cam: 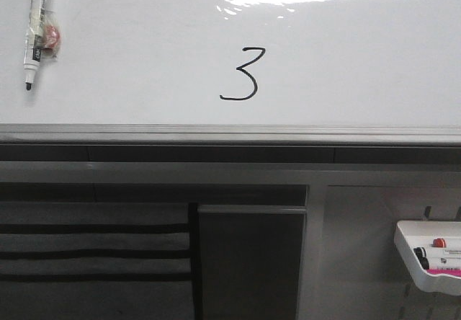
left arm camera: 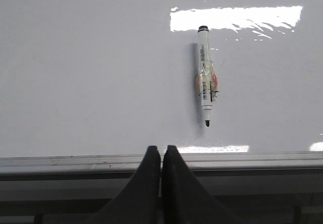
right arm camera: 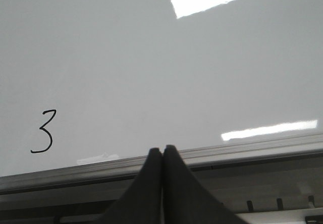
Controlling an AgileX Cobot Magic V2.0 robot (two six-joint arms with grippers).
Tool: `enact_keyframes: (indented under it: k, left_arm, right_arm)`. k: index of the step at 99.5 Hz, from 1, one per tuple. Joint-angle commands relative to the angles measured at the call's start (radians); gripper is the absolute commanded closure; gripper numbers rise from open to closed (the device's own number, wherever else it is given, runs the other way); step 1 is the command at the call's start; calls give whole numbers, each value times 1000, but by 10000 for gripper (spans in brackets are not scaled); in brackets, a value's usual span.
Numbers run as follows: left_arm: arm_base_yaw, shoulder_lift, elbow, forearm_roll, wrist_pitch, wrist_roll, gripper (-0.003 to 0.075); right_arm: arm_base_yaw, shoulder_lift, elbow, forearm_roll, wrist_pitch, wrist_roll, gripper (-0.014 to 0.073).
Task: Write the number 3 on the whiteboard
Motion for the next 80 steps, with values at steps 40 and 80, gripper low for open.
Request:
enact_keyframes:
  k: [40,80]
  left_arm:
    - [-8,-28,7,-8,-77,-11,741]
    - [-8,-28,7,-8,-77,-11,741]
  right_arm:
    - [-7,-14,27,-14,-69,-135,663]
    - [-7,-14,27,-14,-34,-135,663]
